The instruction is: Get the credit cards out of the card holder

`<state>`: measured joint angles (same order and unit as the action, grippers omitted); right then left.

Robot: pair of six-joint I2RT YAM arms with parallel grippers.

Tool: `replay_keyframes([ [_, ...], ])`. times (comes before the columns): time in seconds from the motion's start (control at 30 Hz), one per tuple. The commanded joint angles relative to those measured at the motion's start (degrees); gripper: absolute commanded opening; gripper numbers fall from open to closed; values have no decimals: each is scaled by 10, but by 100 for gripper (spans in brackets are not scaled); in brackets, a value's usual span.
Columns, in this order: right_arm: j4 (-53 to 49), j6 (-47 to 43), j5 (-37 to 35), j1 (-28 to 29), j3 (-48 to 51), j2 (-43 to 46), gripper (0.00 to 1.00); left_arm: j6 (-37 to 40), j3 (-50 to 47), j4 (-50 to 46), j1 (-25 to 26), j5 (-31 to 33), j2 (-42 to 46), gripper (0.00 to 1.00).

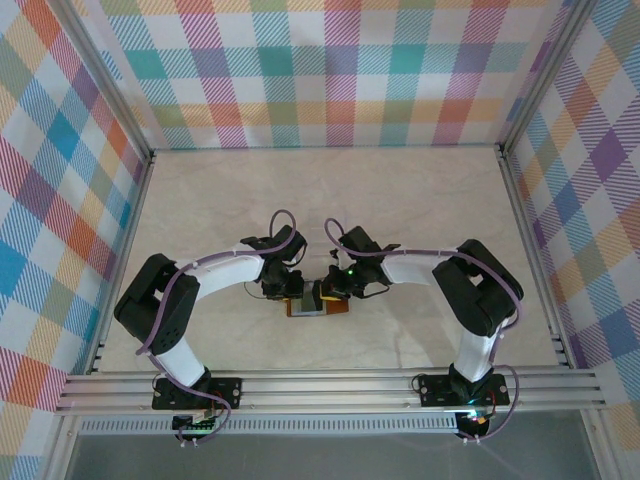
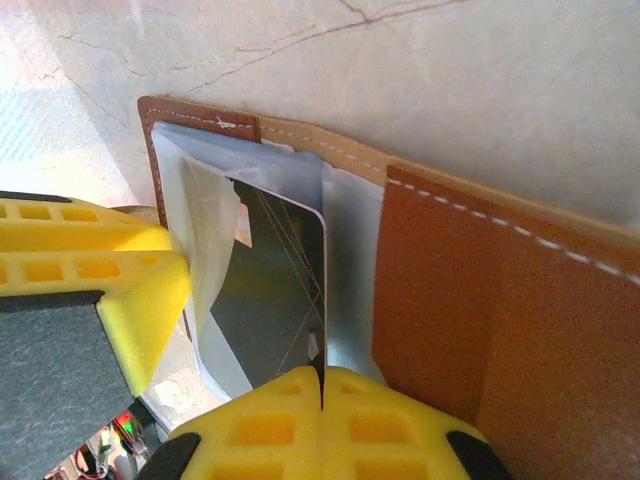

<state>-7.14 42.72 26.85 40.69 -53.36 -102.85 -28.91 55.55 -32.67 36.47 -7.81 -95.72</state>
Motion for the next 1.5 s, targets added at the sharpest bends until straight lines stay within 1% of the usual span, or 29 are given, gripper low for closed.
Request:
replay_keyframes([
  [0.0,-17,2,-20,-7,13,16,8,7,-20,-28,0,41,-7,24],
  [0.07,-1,5,-9,-7,16,13,11,7,-19,-26,0,37,-9,25],
  [0.17,24,15,16,-9,19,2,20,7,-17,-22,0,30,-10,29],
  [0.3,56,29,36,-11,27,-12,25,7,-16,-21,0,26,-12,30],
  [0.43,74,34,49,-13,28,-24,29,8,-15,-18,0,18,-15,33],
  [0.63,79,36,61,-13,24,-35,31,9,-16,-7,1,-4,-17,37],
  [0.73,80,37,68,-13,21,-40,29,10,-14,-3,1,-8,-18,38],
  [1.0,77,35,68,-13,19,-35,16,12,-14,-8,1,-8,-28,36],
  [1.1,62,32,55,-13,18,-30,11,12,-13,-11,1,-5,-18,38],
  [1.2,48,26,49,-13,14,-30,9,12,-13,-8,2,-15,-3,41],
  [1.3,48,25,52,-13,13,-30,8,5,-20,12,2,-38,13,45],
  [1.47,48,24,55,-13,11,-29,8,4,-21,22,2,-53,4,46],
])
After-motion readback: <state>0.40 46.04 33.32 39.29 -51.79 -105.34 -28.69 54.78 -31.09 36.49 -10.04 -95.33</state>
